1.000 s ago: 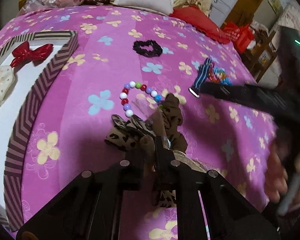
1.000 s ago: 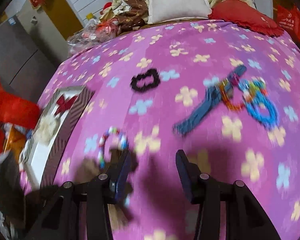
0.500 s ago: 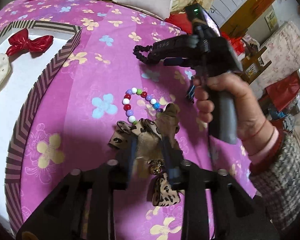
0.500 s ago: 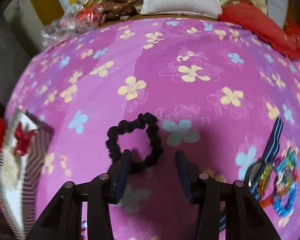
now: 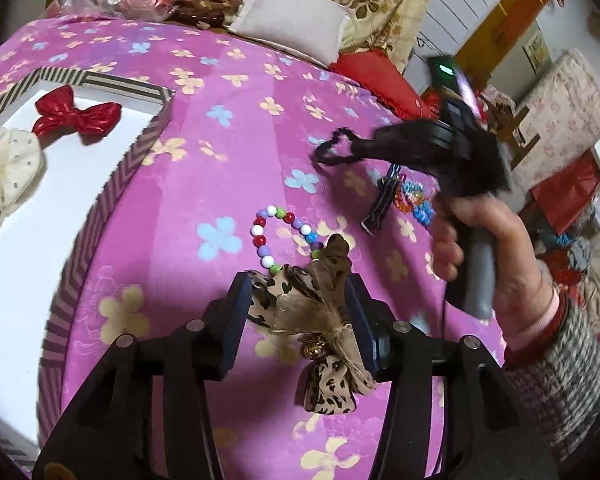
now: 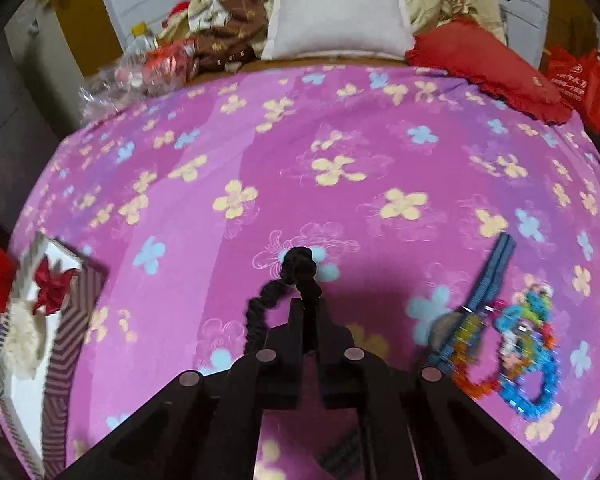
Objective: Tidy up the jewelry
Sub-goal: 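Lift the brown bow clip with the left tool while the right tool grasps the black scrunchie, then carry bow clip and black scrunchie into the white tray and open both tools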
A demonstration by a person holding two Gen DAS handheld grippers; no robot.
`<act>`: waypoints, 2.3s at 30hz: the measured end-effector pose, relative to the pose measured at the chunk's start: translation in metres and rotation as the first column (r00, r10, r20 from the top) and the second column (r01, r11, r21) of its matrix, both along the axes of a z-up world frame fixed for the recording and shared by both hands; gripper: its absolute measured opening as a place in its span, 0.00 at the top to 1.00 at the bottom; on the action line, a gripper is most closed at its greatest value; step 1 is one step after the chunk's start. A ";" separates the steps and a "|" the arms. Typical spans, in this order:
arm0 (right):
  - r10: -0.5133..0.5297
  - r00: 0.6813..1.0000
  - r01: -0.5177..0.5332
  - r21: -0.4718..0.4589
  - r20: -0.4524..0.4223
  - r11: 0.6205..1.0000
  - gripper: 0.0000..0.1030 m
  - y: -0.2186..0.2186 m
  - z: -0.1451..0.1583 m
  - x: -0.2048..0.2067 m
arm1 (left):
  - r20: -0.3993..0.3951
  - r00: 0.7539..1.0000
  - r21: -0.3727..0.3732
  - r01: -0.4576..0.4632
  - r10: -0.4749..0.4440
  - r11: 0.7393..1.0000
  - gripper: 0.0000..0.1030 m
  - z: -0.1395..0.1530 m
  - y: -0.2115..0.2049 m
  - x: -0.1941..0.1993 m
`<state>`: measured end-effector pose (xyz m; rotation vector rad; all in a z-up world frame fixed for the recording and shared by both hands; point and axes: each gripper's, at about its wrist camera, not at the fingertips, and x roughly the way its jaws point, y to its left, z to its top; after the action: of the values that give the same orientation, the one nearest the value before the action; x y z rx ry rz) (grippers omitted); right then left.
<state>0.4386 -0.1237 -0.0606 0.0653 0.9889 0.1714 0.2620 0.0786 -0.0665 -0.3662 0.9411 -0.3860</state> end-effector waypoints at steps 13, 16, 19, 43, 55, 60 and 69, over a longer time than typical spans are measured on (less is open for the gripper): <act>0.067 0.997 -0.069 0.091 0.029 0.993 0.96 -0.033 0.021 -0.114 | -0.095 0.986 0.046 0.143 -0.138 0.989 0.53 -0.023 -0.055 -0.005; 0.078 0.997 -0.079 0.106 0.019 0.991 0.96 -0.034 0.017 -0.127 | -0.112 0.987 0.070 0.127 -0.118 0.989 0.53 -0.033 -0.057 0.002; 0.087 0.996 -0.089 0.100 0.017 0.991 0.96 -0.030 0.014 -0.134 | -0.125 0.988 0.035 0.098 -0.093 0.995 0.59 -0.038 -0.052 0.007; 0.130 0.989 -0.138 0.123 0.074 0.983 0.96 0.000 0.043 -0.156 | 0.154 0.987 -0.035 0.045 -0.039 0.998 0.96 0.067 0.021 -0.033; 0.107 0.991 -0.116 0.126 0.082 0.985 0.96 -0.002 0.043 -0.177 | -0.041 0.990 0.092 0.139 -0.135 0.986 0.43 0.001 -0.018 -0.031; 0.106 0.992 -0.114 0.126 0.070 0.985 0.96 -0.010 0.036 -0.182 | -0.090 0.986 0.141 0.154 -0.142 0.978 0.42 -0.020 -0.036 -0.027; 0.112 0.992 -0.120 0.139 0.066 0.983 0.96 -0.012 0.030 -0.184 | -0.099 0.989 0.153 0.127 -0.113 0.980 0.82 -0.024 -0.032 -0.023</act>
<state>0.2543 -0.1355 -0.0306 0.1328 0.9216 0.3491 0.2385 0.0471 -0.0908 -0.1830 1.0775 -0.4042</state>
